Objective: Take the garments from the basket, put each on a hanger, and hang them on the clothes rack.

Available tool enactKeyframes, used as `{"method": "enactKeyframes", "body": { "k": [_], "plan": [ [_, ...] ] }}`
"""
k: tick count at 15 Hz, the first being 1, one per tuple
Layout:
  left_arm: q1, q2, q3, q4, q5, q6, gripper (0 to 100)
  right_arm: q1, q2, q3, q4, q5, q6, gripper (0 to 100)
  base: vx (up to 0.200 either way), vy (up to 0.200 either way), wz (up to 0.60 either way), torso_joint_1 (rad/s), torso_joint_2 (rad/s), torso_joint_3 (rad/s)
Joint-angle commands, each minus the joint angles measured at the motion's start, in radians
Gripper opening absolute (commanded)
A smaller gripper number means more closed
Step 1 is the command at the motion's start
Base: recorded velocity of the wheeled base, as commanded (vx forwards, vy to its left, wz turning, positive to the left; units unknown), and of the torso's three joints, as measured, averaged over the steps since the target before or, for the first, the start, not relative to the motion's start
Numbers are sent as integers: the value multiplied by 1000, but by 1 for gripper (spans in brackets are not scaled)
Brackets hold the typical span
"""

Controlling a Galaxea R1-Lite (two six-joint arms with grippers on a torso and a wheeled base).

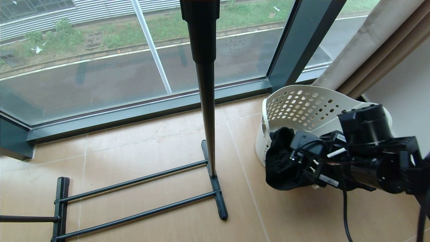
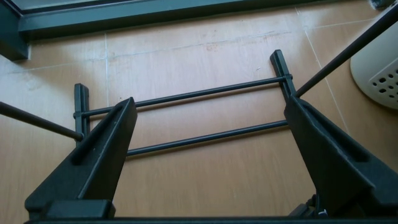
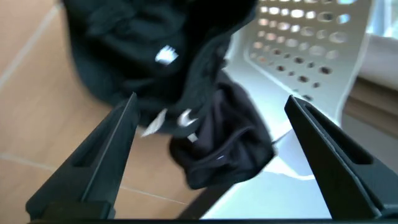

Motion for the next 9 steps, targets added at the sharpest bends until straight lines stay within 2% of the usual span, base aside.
{"method": "enactKeyframes", "body": {
  "k": [1, 2, 3, 9],
  "plan": [
    [0, 1, 0, 0, 0, 0, 100, 10, 139, -124, 1, -60, -30, 100, 0, 0, 0, 0, 0, 0],
    [0, 1, 0, 2, 0, 0, 100, 6, 177, -215, 7, -88, -71, 100, 0, 0, 0, 0, 0, 0],
    [0, 1, 0, 0, 0, 0, 100, -3, 195, -249, 3, -88, -93, 100, 0, 0, 0, 0, 0, 0],
    [0, 1, 0, 0, 0, 0, 100, -22, 252, -318, -2, -88, -91, 100, 0, 0, 0, 0, 0, 0]
  ]
}}
